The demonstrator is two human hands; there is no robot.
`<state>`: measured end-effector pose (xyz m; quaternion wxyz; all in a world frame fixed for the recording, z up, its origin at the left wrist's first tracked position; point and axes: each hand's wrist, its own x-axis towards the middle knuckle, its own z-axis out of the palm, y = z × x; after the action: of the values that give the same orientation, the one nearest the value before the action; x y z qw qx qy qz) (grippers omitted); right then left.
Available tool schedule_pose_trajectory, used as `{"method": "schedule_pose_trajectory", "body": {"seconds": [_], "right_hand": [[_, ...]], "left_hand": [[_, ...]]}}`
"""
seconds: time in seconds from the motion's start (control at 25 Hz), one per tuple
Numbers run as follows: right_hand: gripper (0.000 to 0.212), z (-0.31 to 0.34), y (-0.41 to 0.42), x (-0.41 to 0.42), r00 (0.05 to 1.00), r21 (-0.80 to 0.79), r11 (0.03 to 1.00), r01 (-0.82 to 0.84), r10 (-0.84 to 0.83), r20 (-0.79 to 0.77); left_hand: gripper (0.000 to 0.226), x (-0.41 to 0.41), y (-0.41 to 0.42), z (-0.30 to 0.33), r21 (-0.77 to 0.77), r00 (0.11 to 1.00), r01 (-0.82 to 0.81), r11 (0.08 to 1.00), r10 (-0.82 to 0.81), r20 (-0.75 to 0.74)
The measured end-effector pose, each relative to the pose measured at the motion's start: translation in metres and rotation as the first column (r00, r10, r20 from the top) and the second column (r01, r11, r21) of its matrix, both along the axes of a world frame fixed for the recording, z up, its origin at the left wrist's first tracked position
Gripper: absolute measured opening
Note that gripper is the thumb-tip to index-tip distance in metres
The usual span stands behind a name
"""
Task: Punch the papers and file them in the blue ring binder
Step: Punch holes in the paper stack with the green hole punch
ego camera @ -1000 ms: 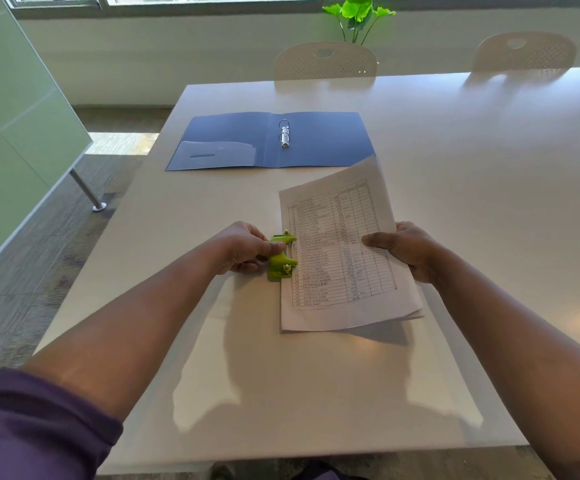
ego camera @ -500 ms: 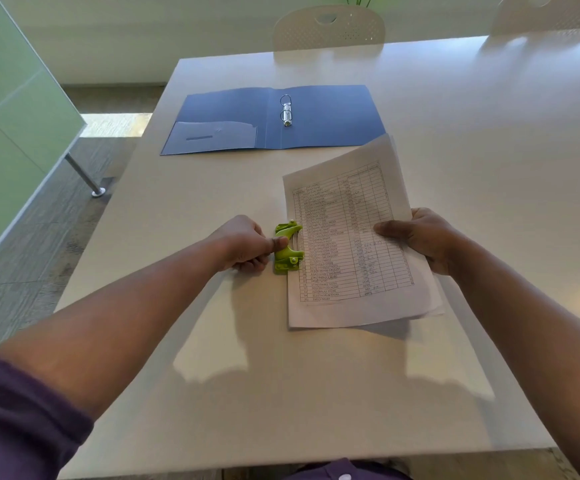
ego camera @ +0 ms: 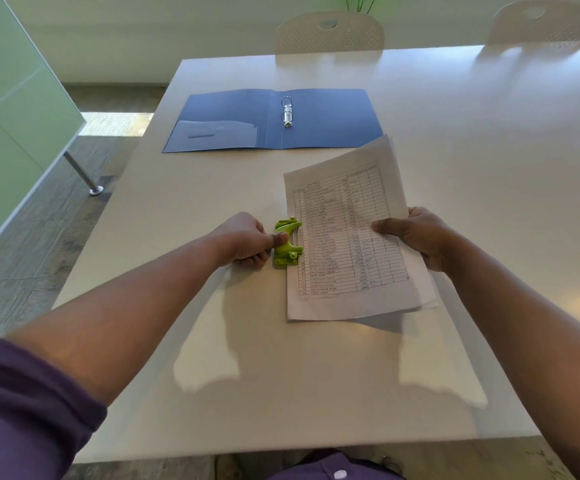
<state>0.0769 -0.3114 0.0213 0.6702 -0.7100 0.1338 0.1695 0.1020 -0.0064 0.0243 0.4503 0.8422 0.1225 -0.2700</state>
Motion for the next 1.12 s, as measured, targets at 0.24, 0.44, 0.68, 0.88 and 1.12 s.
{"method": "schedule_pose_trajectory", "body": {"seconds": [0.24,0.44,0.68,0.88,1.12], "right_hand": [[0.025,0.004,0.002,-0.004,1.000,-0.003,1.000,0.004,-0.004,0.003],[0.023,0.005,0.001,-0.006,1.000,-0.020,1.000,-0.001,0.001,0.010],[0.029,0.002,0.002,-0.006,1.000,-0.021,1.000,0.006,-0.006,0.010],[0.030,0.003,0.003,-0.007,1.000,-0.017,1.000,0.010,-0.010,0.014],[0.018,0.005,-0.003,-0.011,0.999,-0.023,0.999,0.028,-0.028,0.016]], "left_hand": [[0.043,-0.007,0.003,0.004,-0.049,1.000,-0.018,0.999,0.019,0.022],[0.050,-0.012,0.002,0.004,-0.090,0.998,-0.037,0.995,0.041,0.038],[0.053,-0.014,0.000,-0.006,-0.050,0.992,-0.044,0.998,0.050,0.116],[0.063,-0.016,-0.001,-0.009,0.089,0.981,-0.045,0.995,0.027,0.190],[0.063,-0.019,-0.005,-0.007,0.161,0.975,-0.053,0.986,0.016,0.220]]}}
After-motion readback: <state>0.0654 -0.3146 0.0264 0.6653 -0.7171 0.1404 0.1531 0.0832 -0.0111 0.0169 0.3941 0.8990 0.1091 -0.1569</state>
